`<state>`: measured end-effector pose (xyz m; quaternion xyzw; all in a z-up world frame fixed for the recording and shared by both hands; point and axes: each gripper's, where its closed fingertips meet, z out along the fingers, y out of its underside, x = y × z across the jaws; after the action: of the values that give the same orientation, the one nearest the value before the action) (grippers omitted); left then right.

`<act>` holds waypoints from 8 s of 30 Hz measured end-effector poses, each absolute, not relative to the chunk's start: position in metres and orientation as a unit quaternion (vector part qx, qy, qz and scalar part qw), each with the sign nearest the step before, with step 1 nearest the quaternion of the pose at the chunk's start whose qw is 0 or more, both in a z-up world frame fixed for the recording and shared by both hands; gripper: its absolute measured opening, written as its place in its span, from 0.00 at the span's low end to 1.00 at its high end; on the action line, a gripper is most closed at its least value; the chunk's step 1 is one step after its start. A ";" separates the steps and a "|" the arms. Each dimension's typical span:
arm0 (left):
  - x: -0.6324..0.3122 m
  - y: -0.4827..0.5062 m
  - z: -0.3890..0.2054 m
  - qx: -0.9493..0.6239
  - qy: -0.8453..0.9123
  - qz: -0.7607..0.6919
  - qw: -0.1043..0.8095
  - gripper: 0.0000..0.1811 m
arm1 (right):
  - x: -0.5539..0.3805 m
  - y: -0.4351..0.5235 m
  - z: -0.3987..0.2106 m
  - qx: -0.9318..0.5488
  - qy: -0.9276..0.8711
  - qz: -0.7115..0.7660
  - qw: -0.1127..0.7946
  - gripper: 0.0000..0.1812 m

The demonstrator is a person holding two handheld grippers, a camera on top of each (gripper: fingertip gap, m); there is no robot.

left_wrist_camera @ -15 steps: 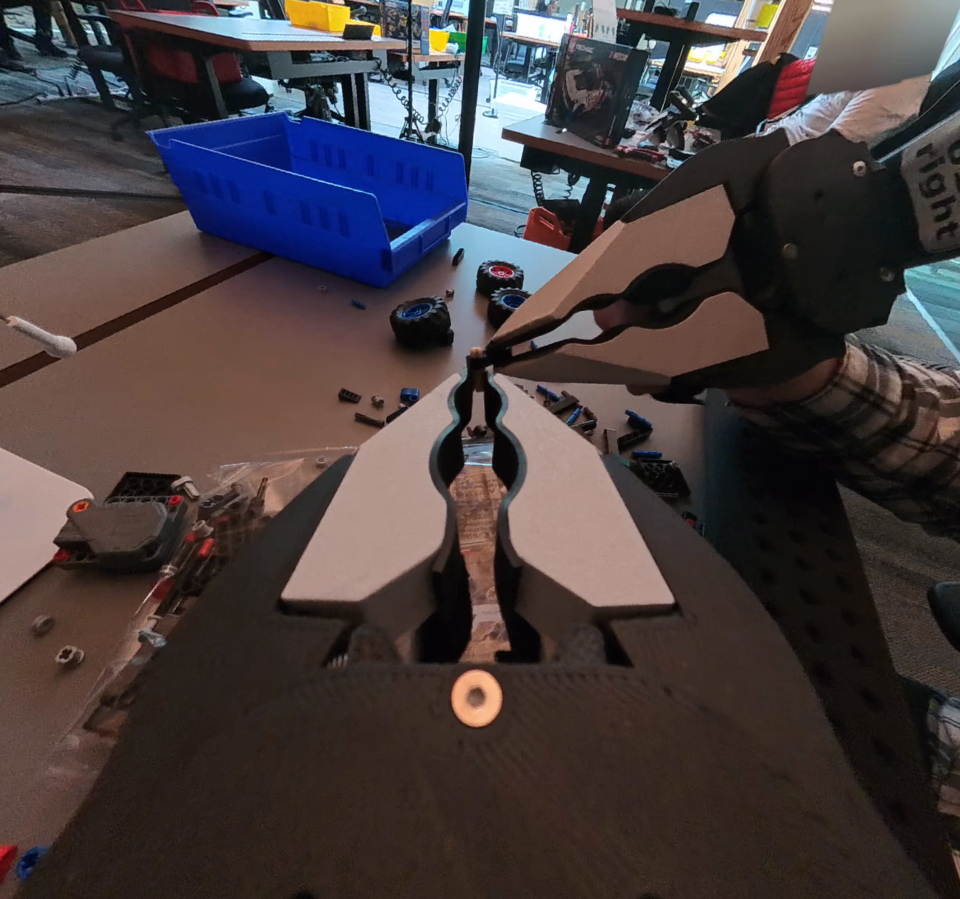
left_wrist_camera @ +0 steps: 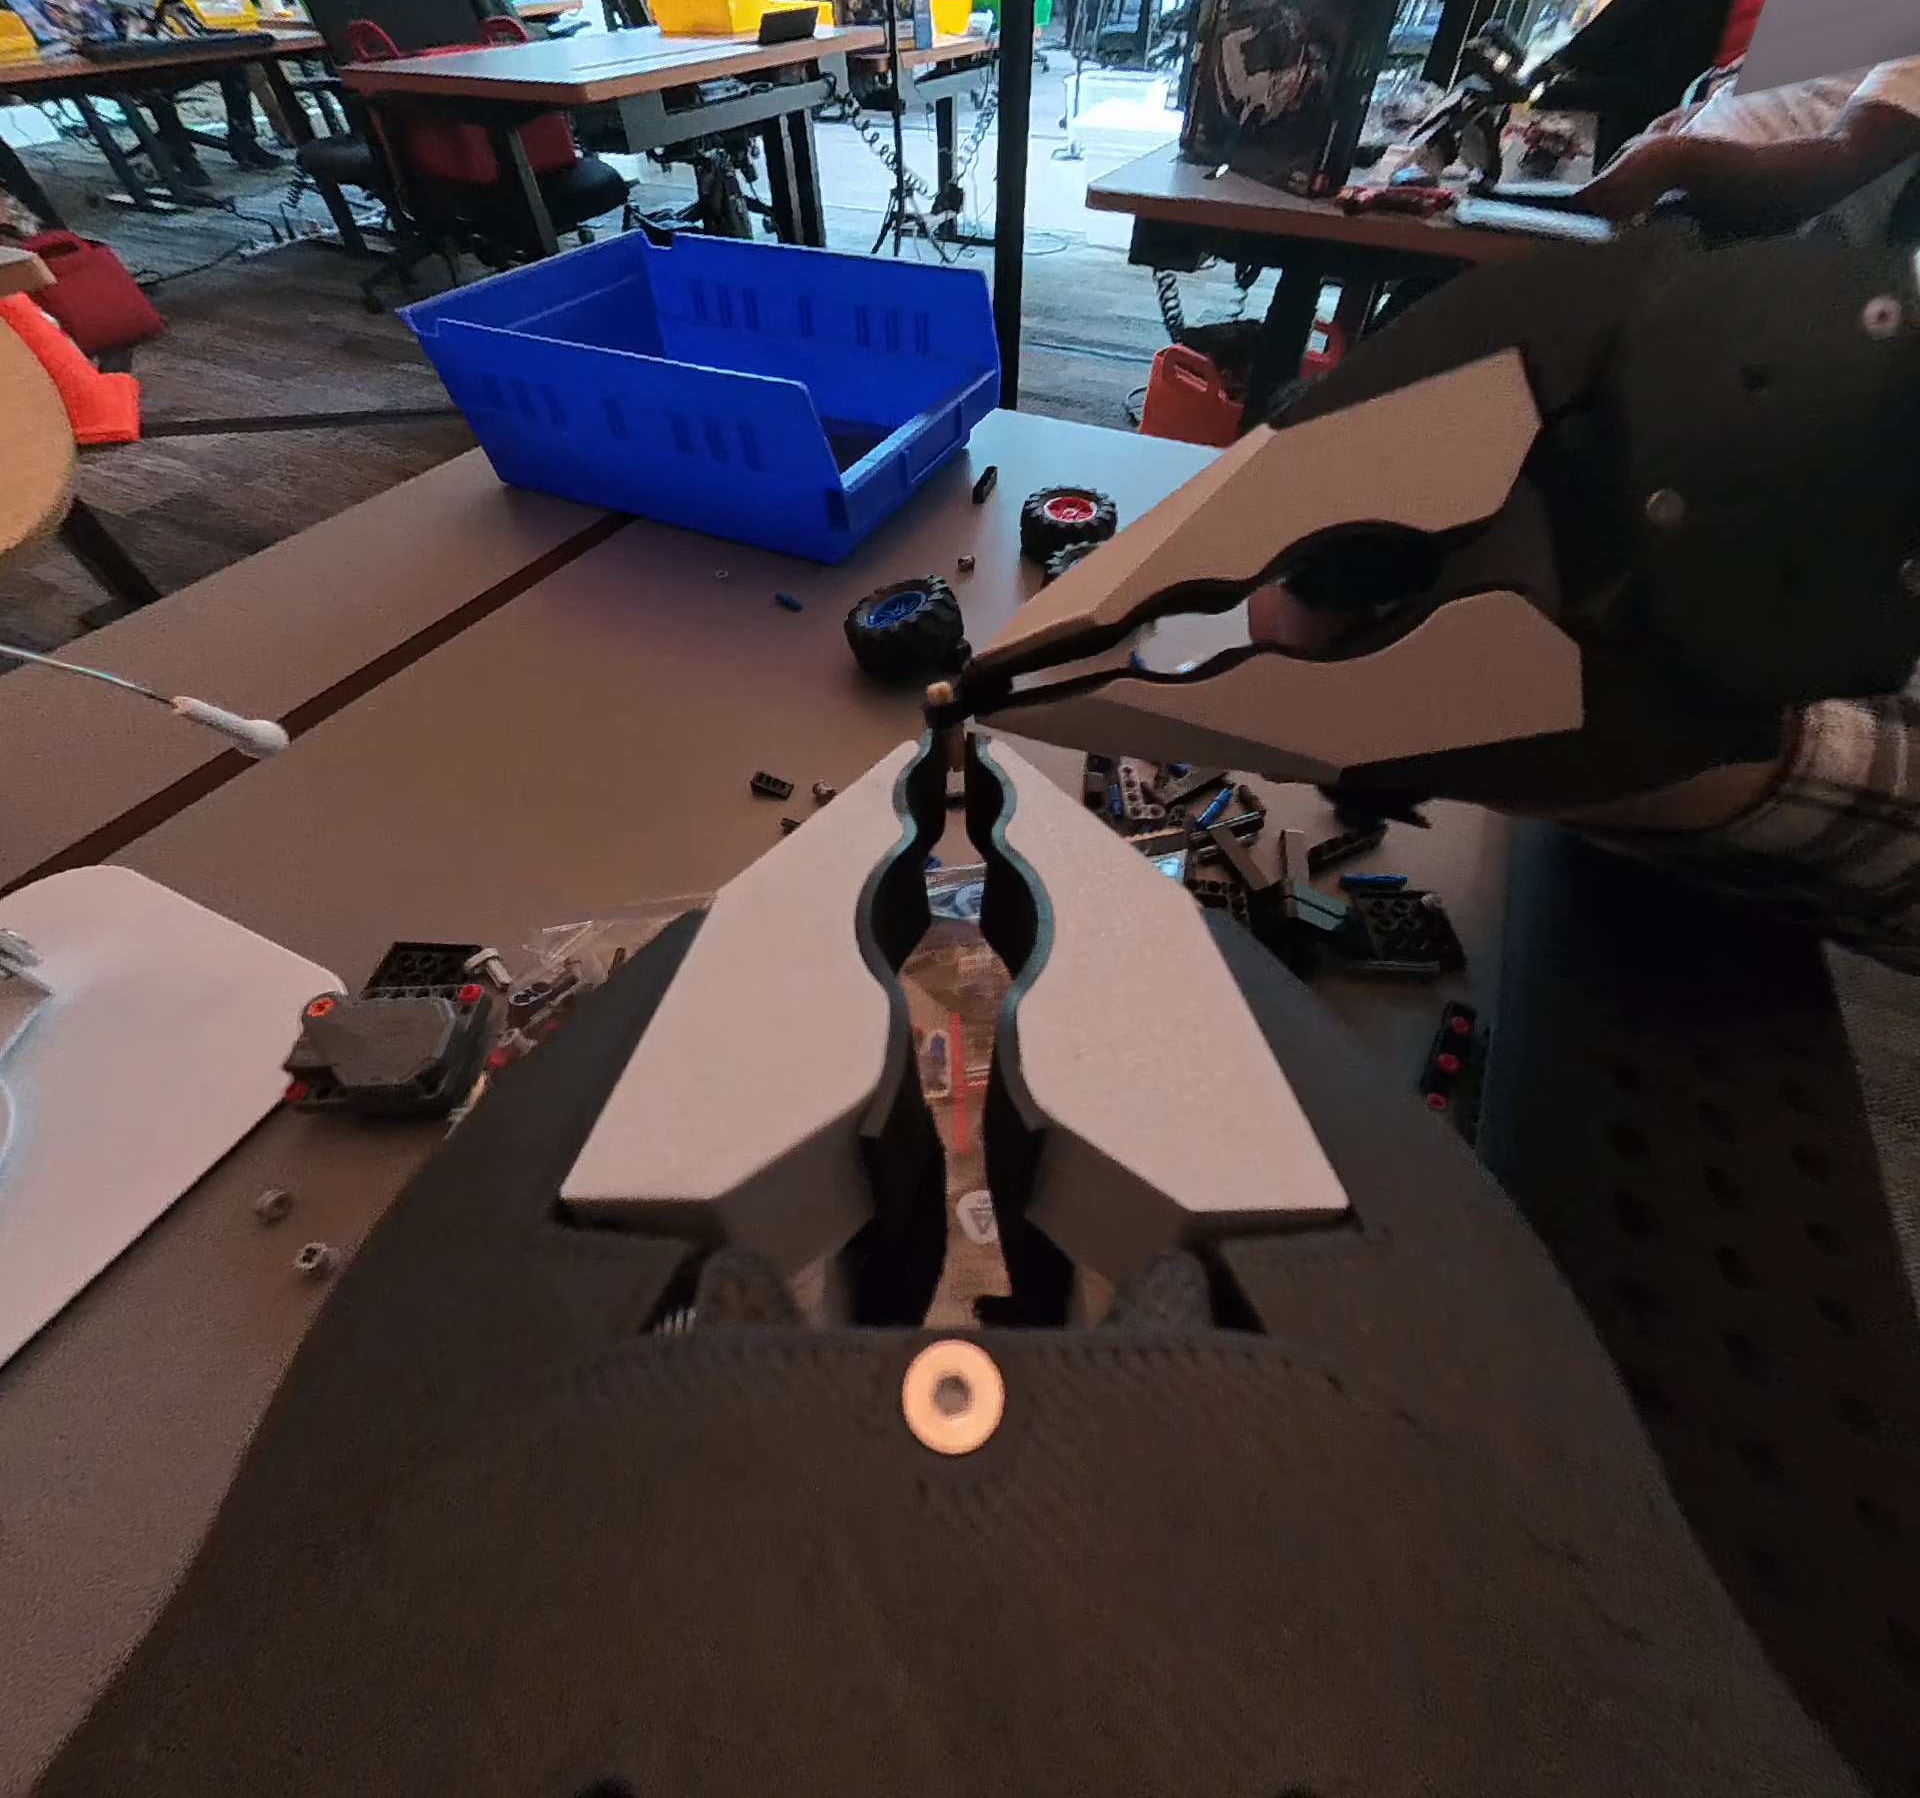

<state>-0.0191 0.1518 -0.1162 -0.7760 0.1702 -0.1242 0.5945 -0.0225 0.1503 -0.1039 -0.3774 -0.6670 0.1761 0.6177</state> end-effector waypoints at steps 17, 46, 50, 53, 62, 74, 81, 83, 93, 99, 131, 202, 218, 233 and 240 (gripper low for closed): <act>0.025 0.104 -0.148 -0.786 0.337 -0.168 0.490 0.01 | 0.014 0.160 -0.104 -0.402 -0.698 0.309 0.506 0.00; -0.032 0.104 -0.207 -0.846 0.365 0.041 0.386 0.01 | 0.025 0.118 -0.229 -0.385 -0.875 0.186 0.227 0.00; -0.030 0.105 -0.199 -0.841 0.358 0.032 0.404 0.01 | 0.013 0.111 -0.234 -0.389 -0.872 0.200 0.219 0.00; -0.028 0.102 -0.192 -0.837 0.355 0.013 0.417 0.01 | 0.004 0.117 -0.229 -0.405 -0.855 0.207 0.249 0.00; 0.010 0.075 -0.187 -0.796 0.442 -0.035 0.412 0.01 | -0.019 0.123 -0.213 -0.454 -0.798 0.267 0.293 0.00; -0.034 0.105 -0.208 -0.821 0.407 0.126 0.380 0.17 | -0.021 0.126 -0.202 -0.462 -0.778 0.298 0.305 0.00; -0.057 0.112 -0.197 -0.825 0.363 0.152 0.405 0.40 | -0.015 0.115 -0.204 -0.440 -0.793 0.312 0.284 0.00; -0.062 0.112 -0.193 -0.828 0.347 0.151 0.413 0.41 | -0.015 0.112 -0.205 -0.435 -0.797 0.311 0.281 0.00; -0.082 0.111 -0.205 -0.870 0.282 0.105 0.390 0.00 | -0.028 0.104 -0.210 -0.433 -0.806 0.297 0.274 0.07; -0.079 0.118 -0.186 -0.855 0.258 0.099 0.438 0.00 | -0.024 0.119 -0.187 -0.446 -0.781 0.307 0.311 0.17; -0.081 0.126 -0.169 -0.843 0.215 0.078 0.487 0.00 | 0.044 0.109 -0.175 -0.447 -0.805 0.302 0.246 0.01; -0.088 0.132 -0.165 -0.840 0.178 0.063 0.508 0.00 | 0.016 0.137 -0.250 -0.463 -0.846 0.213 0.154 0.04; -0.021 0.123 -0.157 -0.788 0.301 -0.020 0.537 0.21 | 0.039 0.107 -0.154 -0.411 -0.750 0.473 0.210 0.03; 0.030 0.110 -0.136 -0.734 0.323 -0.176 0.571 0.06 | 0.020 0.104 -0.134 -0.369 -0.755 0.430 0.330 0.03; 0.035 0.101 -0.119 -0.706 0.304 -0.255 0.587 0.03 | 0.026 0.095 -0.118 -0.353 -0.711 0.533 0.293 0.03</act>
<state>0.0346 0.1011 -0.1187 -0.7057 0.3042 -0.2549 0.5869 0.0256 0.0948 -0.1177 -0.3530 -0.7107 0.5331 0.2934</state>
